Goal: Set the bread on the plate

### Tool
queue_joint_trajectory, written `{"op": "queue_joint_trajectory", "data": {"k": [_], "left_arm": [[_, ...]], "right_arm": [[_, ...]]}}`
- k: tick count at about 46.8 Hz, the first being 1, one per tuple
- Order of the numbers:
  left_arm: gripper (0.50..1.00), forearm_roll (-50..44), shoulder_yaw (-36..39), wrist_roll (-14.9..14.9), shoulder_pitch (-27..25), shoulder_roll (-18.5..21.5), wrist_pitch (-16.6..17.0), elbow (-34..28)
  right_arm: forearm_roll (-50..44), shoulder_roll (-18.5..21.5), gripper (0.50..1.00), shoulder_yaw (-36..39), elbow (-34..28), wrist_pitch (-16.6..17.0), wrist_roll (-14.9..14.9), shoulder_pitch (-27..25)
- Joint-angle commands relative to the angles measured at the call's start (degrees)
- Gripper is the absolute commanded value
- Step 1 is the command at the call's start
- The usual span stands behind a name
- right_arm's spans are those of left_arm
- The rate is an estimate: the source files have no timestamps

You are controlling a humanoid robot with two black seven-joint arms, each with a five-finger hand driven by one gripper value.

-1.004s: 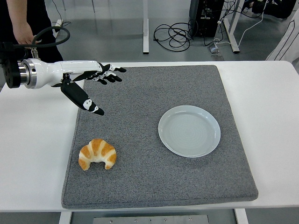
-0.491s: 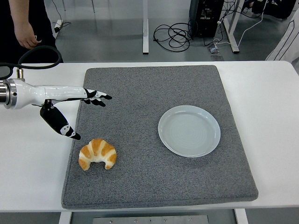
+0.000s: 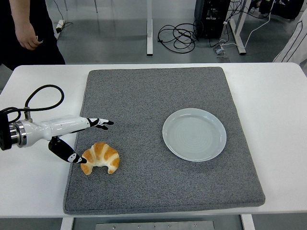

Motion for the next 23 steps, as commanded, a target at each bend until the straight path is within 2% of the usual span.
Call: {"op": "queue_joint_trajectory", "data": {"k": [1,9,23], "left_arm": [[0.905,-0.06,0.01,-0.06,1.16,-0.71,0.98,0.10],[0.905,0.03,0.01,-1.20,4.50,-2.12,3.88,1.24],[0.905,0.38,0.01,-8.06,8.81,-4.58,9.95,6.25]], "right_arm": [[0.00,0.00,1.000,-0.01,0.00,0.00,0.01,0.00],[0.00,0.00,1.000,-0.01,0.00,0.00,0.01,-0.09],[0.00,0.00,1.000,-0.01,0.00,0.00,0.01,0.00]]}}
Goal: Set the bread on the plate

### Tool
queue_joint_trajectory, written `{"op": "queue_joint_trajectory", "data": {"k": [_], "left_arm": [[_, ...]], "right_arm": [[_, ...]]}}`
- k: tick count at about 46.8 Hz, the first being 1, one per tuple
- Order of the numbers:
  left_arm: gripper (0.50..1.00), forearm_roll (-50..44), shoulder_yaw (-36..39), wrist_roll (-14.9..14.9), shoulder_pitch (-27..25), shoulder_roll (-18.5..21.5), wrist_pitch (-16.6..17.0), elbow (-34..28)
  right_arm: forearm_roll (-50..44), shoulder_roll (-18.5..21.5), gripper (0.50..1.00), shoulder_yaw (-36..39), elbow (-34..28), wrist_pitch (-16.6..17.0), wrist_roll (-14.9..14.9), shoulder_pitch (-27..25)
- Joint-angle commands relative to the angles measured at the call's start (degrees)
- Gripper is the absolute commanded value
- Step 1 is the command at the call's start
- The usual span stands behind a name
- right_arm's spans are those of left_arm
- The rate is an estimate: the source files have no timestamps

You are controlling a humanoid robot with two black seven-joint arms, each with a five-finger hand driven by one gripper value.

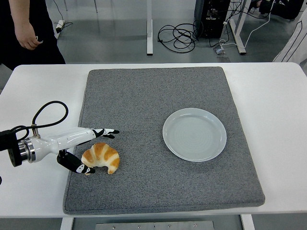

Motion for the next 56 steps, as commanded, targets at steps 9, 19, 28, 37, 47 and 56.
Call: {"op": "queue_joint_trajectory", "data": {"k": [9,19,28,37,47,56], "left_arm": [[0.905,0.10,0.10,-3.86,2.49,-1.35,2.24,3.62],[0.902,0.10,0.10,-6.06,4.78,-3.11,4.09,5.82],[0.777,0.18,0.54,-8.78,5.31,-4.34,6.38,8.45],[0.574,0.10,0.62,-10.37,5.57,-4.34,6.64,10.39],[0.500,0.10,0.45,-10.55,5.48,-4.34,6.64,11.80],[0.500,-1.05,-0.95,-10.19,3.73,-4.16,6.03,12.41]], "right_arm": [[0.00,0.00,1.000,0.04,0.03,0.00,0.01,0.00],[0.00,0.00,1.000,-0.05,0.03,0.00,0.01,0.00],[0.00,0.00,1.000,-0.05,-0.05,0.00,0.01,0.00],[0.00,0.00,1.000,-0.05,0.03,0.00,0.01,0.00],[0.00,0.00,1.000,-0.05,0.03,0.00,0.01,-0.09],[0.00,0.00,1.000,-0.05,0.03,0.00,0.01,0.00]]}}
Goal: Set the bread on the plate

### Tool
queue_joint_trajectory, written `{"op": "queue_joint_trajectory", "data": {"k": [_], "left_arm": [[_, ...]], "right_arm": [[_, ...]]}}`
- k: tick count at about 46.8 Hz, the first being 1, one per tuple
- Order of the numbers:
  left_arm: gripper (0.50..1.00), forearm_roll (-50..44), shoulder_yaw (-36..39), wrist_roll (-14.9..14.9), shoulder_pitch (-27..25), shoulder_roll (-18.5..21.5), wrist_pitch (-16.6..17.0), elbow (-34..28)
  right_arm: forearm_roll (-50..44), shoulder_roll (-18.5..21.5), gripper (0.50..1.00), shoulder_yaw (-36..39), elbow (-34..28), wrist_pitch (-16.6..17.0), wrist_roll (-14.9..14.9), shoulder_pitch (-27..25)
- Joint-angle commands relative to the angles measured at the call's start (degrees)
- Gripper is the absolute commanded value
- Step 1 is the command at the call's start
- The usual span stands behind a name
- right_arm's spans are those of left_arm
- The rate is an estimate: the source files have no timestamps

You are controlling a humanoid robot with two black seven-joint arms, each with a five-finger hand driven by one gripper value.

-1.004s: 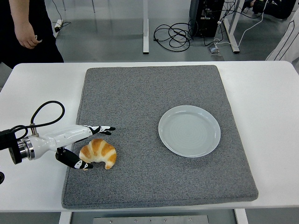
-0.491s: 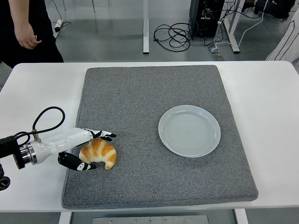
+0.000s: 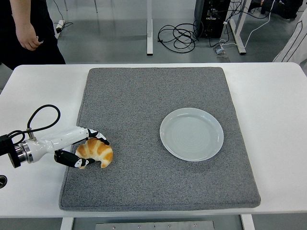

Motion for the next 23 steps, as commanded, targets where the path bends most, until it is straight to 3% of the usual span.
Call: {"op": "queue_joint_trajectory", "data": {"k": [1,15,23], "left_arm": [[0.500,-0.36,-0.86,0.30,-0.89,0.13,-0.57,0.08],[0.500,-0.36,-0.95,0.74,-4.23,1.09,-1.19,-0.01],[0.500,-2.02,-3.15,2.67,-10.29,2.15,-9.00,-0.01]], "right_arm": [[0.00,0.00,1.000,0.00,0.00,0.00,0.00,0.01],[0.00,0.00,1.000,-0.09,0.00,0.00,0.00,-0.07],[0.00,0.00,1.000,-0.09,0.00,0.00,0.00,-0.07]]}}
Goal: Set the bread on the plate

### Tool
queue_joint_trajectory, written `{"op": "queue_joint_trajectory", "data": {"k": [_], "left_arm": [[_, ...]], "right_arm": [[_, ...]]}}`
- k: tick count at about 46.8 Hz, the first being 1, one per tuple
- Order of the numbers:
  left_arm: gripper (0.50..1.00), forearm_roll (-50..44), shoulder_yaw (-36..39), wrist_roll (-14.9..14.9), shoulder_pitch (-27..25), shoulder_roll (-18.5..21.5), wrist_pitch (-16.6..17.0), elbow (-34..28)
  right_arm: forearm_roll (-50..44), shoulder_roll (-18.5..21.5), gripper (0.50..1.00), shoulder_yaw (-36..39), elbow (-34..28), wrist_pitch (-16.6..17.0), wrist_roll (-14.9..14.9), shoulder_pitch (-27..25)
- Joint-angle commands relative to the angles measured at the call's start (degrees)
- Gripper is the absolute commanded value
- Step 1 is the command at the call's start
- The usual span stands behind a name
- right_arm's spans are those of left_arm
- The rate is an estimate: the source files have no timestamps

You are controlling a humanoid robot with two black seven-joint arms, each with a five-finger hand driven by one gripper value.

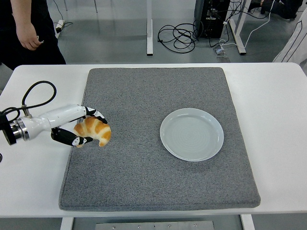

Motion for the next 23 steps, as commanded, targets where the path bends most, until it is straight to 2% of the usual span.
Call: {"op": "queue_joint_trajectory", "data": {"k": [1,12,18,23], "left_arm": [[0.500,-1.68,-1.83,1.06,-3.01,0.48,-3.63,-0.03],[0.500,-5.11,-4.21,5.10,-14.52,0.31,-13.65,0.06],[0.500,-6.17,-4.21,6.78,-19.44,-1.18,-15.86,0.06],[0.500,-6.43,-4.12,7.74,-21.73,-4.69,-15.95,1.37]], "right_arm": [[0.00,0.00,1.000,0.00,0.00,0.00,0.00,0.01],[0.00,0.00,1.000,0.08,0.00,0.00,0.00,0.01],[0.00,0.00,1.000,0.08,0.00,0.00,0.00,0.01],[0.00,0.00,1.000,0.00,0.00,0.00,0.00,-0.08]]}}
